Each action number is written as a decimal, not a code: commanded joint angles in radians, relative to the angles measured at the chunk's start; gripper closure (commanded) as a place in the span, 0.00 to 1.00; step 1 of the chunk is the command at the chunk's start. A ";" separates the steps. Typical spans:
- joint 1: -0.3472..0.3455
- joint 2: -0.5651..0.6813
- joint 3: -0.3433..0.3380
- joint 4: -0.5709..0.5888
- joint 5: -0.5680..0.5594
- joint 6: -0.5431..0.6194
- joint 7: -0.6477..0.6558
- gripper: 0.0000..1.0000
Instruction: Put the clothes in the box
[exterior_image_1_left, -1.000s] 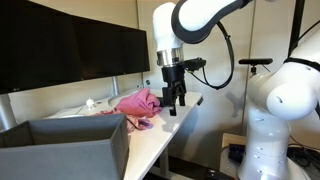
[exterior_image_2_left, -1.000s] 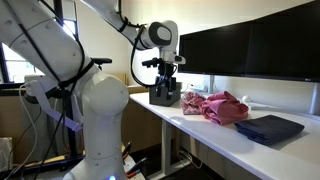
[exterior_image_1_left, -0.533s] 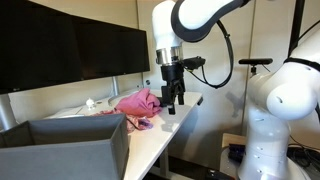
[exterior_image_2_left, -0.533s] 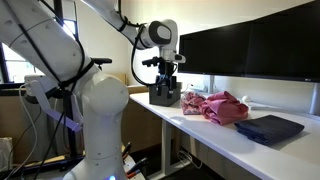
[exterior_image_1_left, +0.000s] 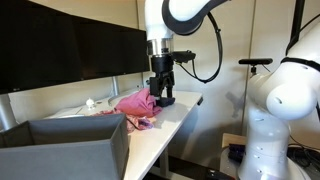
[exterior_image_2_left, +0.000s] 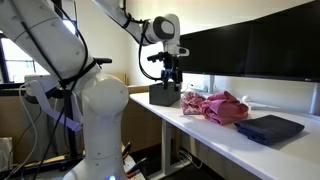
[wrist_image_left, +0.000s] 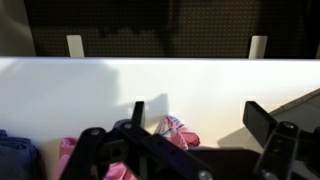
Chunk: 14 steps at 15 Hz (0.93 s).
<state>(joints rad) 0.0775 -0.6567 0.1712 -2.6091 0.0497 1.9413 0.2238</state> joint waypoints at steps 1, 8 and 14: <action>-0.004 0.096 0.004 0.063 -0.031 0.065 -0.016 0.00; 0.017 0.267 0.017 0.209 -0.032 0.237 -0.012 0.00; 0.014 0.419 0.051 0.334 -0.108 0.359 0.019 0.00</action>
<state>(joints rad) 0.0959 -0.3191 0.2082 -2.3324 0.0022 2.2530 0.2203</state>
